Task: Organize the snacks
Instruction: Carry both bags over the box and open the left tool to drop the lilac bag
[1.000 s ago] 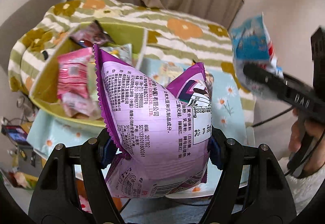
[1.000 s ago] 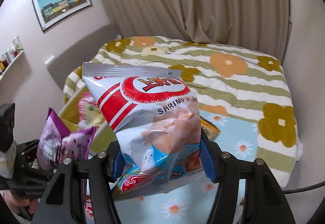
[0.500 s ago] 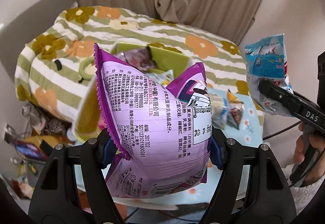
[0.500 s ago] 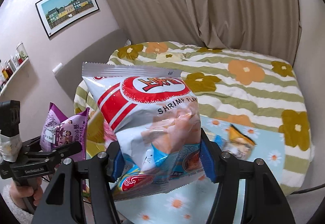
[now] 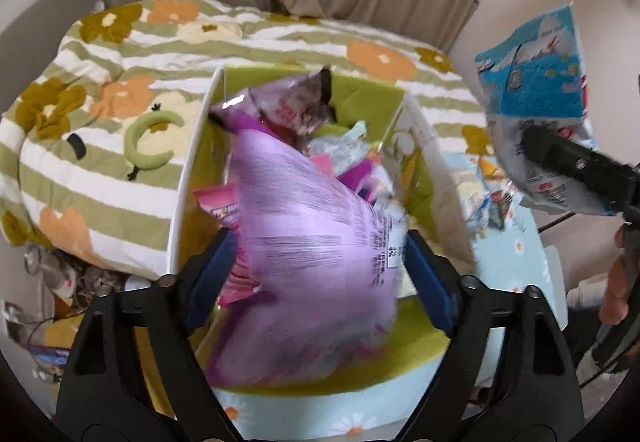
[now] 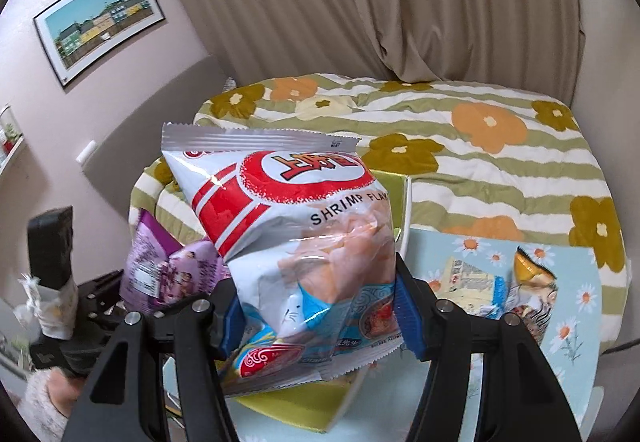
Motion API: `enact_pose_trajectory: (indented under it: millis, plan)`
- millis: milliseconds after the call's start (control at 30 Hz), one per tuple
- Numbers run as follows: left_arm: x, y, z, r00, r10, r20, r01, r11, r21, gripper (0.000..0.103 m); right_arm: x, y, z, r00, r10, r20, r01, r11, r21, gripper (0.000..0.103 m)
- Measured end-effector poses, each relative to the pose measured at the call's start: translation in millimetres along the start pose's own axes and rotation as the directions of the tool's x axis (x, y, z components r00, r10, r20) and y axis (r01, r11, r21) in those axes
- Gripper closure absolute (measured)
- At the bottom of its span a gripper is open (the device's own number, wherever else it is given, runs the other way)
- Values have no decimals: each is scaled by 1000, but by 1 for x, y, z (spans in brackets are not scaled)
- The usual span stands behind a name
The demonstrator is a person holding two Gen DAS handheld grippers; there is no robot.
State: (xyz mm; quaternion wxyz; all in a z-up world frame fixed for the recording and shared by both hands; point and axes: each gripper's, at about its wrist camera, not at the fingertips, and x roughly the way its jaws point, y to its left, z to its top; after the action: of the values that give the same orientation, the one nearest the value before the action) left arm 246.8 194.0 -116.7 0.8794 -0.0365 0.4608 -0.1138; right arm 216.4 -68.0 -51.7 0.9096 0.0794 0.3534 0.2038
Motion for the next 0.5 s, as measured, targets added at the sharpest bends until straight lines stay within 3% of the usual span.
enact_pose_trajectory:
  millis: [233, 500]
  plan:
    - [-2, 12, -15, 1000, 4, -26, -4, 1000, 14, 11, 16, 8, -9, 998, -36, -47, 38, 999, 36, 45]
    - [-29, 7, -16, 1000, -5, 17, 6, 999, -36, 11, 24, 9, 0, 996, -24, -82, 26, 999, 32, 45]
